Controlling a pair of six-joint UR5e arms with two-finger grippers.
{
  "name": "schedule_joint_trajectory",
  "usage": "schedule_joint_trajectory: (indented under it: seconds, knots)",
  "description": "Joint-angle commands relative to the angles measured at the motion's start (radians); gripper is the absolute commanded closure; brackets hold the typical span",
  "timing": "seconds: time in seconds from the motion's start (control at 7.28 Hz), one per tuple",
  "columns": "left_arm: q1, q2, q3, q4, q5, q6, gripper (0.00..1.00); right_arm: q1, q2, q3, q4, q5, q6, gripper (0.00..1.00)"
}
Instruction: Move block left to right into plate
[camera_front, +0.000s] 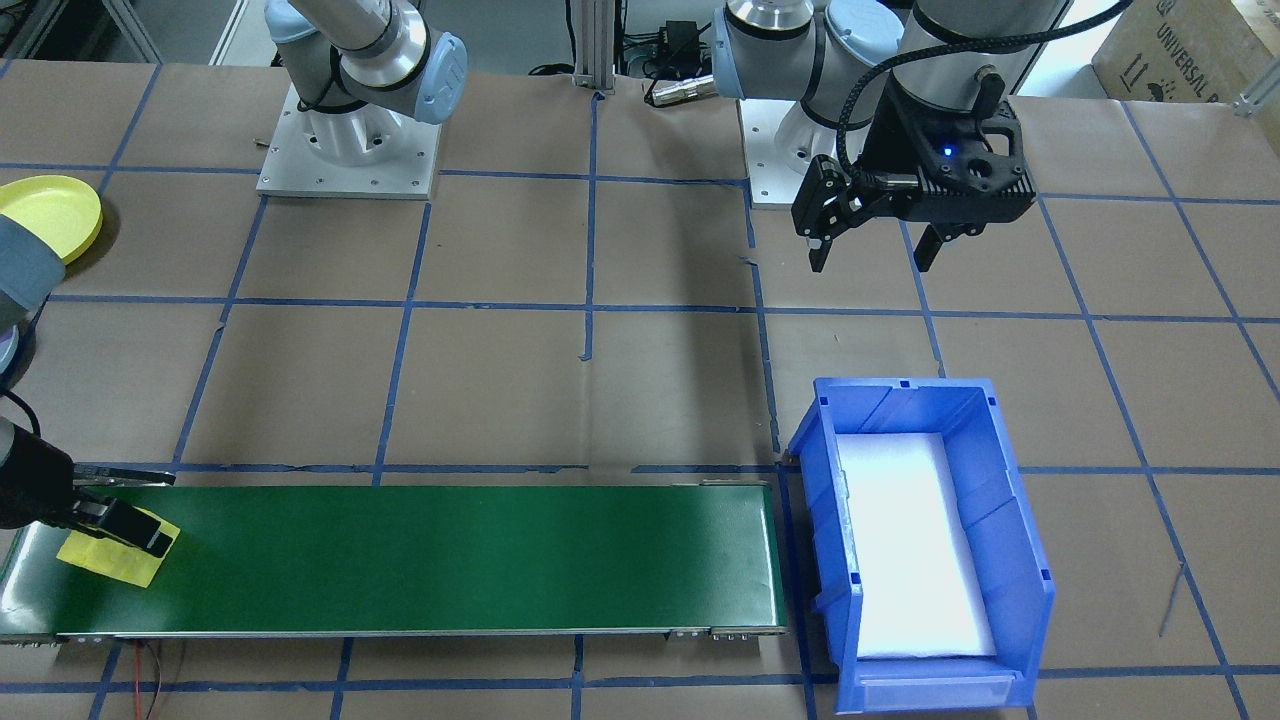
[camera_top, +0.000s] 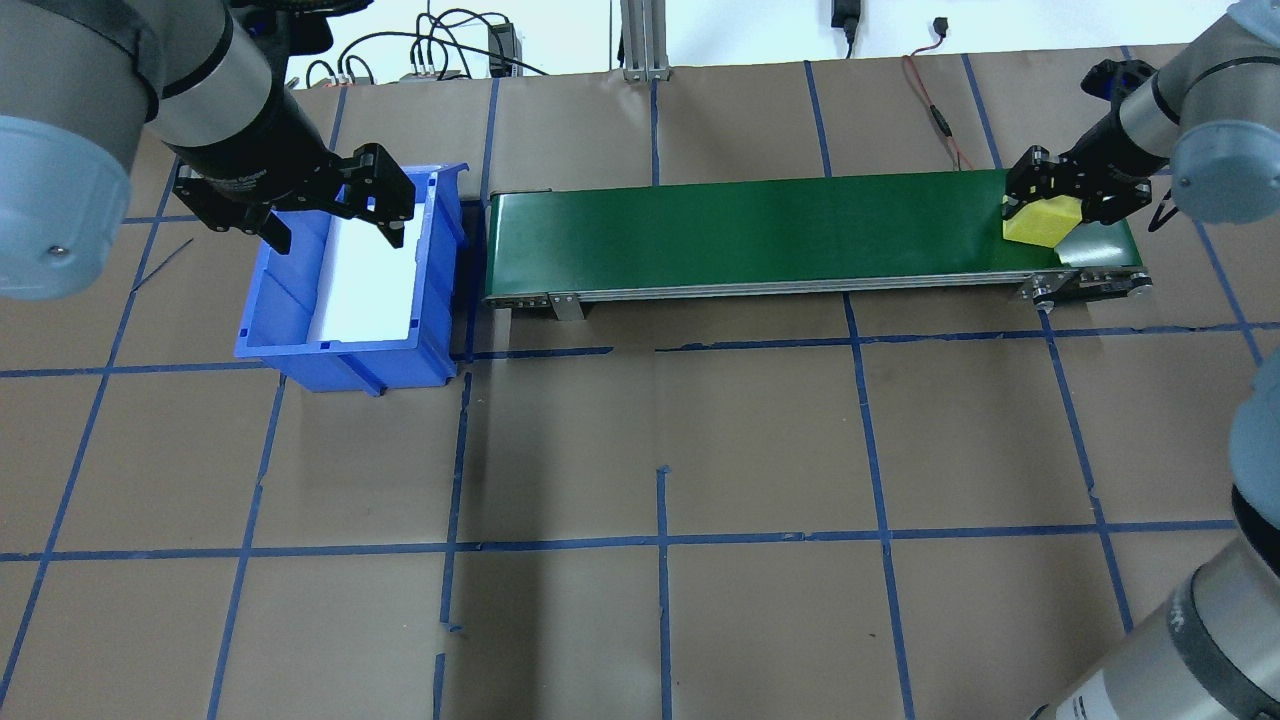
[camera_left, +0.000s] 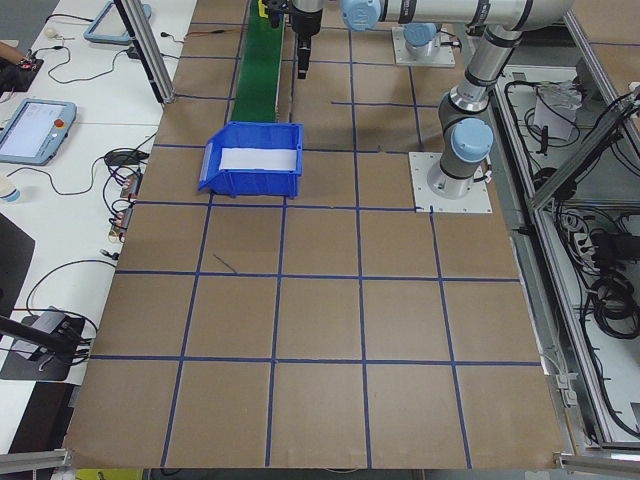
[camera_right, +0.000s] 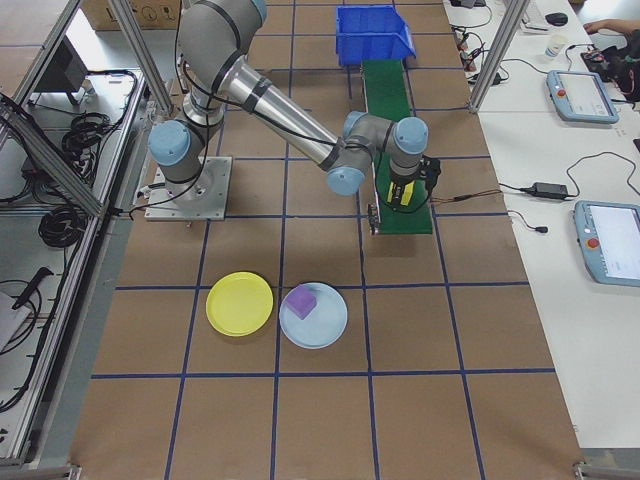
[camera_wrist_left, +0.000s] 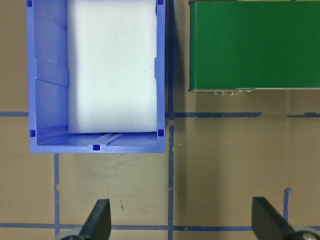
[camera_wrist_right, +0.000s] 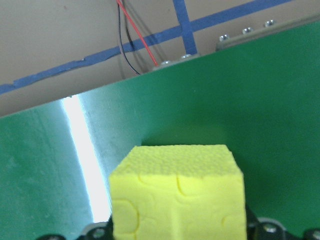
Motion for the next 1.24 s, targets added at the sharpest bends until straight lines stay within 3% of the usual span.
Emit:
schedule_joint_trajectory:
  seconds: [0.0, 0.14, 0.27, 0.41, 0.55, 0.69, 0.82, 1.1]
  knots:
    - [0.0, 0.001, 0.0, 0.0, 0.0, 0.0, 0.0, -0.015, -0.062, 0.034, 0.014, -0.114, -0.131, 0.7]
    - [0.0, 0.001, 0.0, 0.0, 0.0, 0.0, 0.0, -0.02, -0.134, 0.051, 0.044, -0.124, -0.157, 0.7]
    - [0.0, -0.001, 0.0, 0.0, 0.0, 0.0, 0.0, -0.05, -0.203, 0.107, 0.119, -0.172, -0.2, 0.7]
    - [0.0, 0.001, 0.0, 0.0, 0.0, 0.0, 0.0, -0.147, -0.223, 0.192, 0.189, -0.185, -0.264, 0.7]
    - [0.0, -0.001, 0.0, 0.0, 0.0, -0.002, 0.0, -0.236, -0.265, 0.28, 0.179, -0.188, -0.362, 0.7]
    - [0.0, 0.001, 0.0, 0.0, 0.0, -0.002, 0.0, -0.304, -0.356, 0.351, 0.173, -0.202, -0.458, 0.7]
    - [0.0, -0.001, 0.0, 0.0, 0.0, -0.002, 0.0, -0.391, -0.413, 0.389, 0.187, -0.266, -0.514, 0.7]
    - [0.0, -0.001, -0.002, 0.0, 0.0, -0.002, 0.0, -0.618, -0.425, 0.432, 0.173, -0.269, -0.718, 0.7]
